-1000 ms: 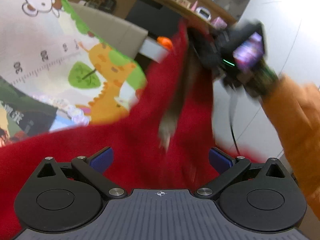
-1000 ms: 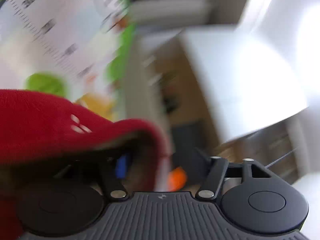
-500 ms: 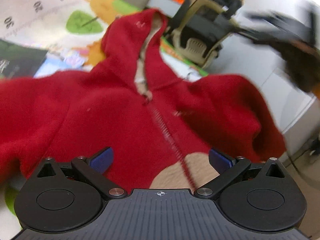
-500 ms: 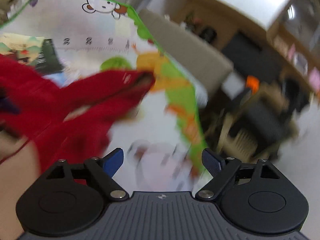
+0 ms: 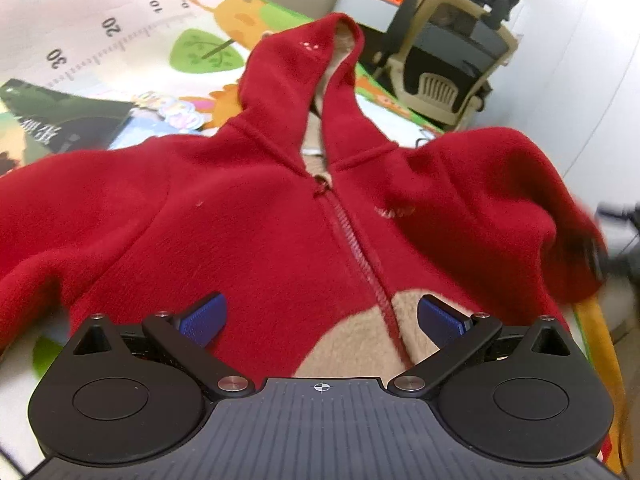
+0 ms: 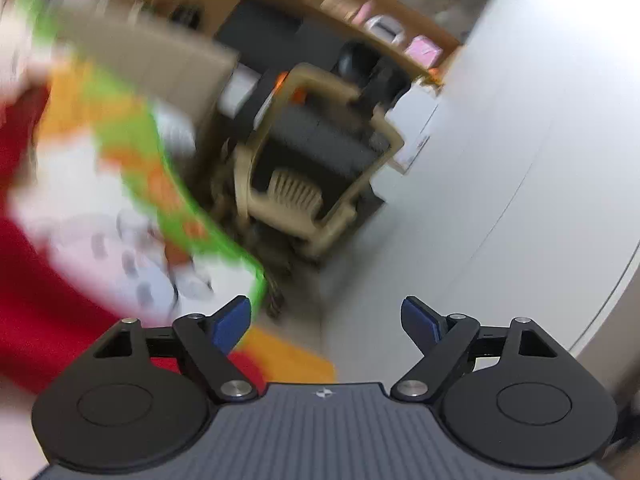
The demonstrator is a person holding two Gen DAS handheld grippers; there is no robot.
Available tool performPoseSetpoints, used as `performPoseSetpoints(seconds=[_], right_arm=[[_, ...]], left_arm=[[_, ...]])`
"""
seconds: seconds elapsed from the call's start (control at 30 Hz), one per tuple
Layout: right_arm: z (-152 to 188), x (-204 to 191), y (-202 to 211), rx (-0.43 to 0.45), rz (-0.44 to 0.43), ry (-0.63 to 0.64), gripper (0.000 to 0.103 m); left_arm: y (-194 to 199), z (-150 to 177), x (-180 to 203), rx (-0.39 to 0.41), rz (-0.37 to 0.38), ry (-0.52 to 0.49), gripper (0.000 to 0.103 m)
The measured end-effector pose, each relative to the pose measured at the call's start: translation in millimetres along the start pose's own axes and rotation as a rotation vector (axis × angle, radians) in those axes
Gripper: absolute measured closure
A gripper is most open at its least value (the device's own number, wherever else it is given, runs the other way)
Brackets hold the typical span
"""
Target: Fold clothes
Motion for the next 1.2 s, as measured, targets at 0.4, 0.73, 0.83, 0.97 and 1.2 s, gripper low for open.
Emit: performPoseSetpoints(seconds=[0.4, 0.73, 0.83, 0.97, 1.2], right_arm=[[49.0, -118.7, 151.9, 0.026, -0.660, 0.064, 0.011], [111.9, -176.6, 295.9, 0.083, -1.007, 0.235, 0.019], [132.0, -179.5, 299.9, 0.098, -0.935, 0.324, 0.019], [138.6, -186.4, 280.7, 0.109, -0.809, 0.337, 0.039], [134.5, -189.4, 279.5, 0.052, -0.926, 0.247, 0.051]], left_arm=[[68.0, 39.0, -15.7, 0.057, -0.029, -0.109, 0.000], [151.7, 98.3, 30.1, 0.234, 0.020, -0.338, 0.000], [162.7, 124.3, 44.9, 0.253, 0.027, -0.398, 0.000], [156.3, 146.9, 57.6, 0.230, -0.039, -0.563, 0.000], [129.5, 155.3, 57.2, 0.228, -0.158, -0.678, 0.000]])
Point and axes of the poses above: each gripper's, at about its wrist camera, not at the fingertips, and y roughly against the way its jaws point, x to its right, z to its underside, the point moved 8 cm from there along -y, roughly the way its jaws point, and after that the axes turned 1 degree about -z, right-handed, at the moved point
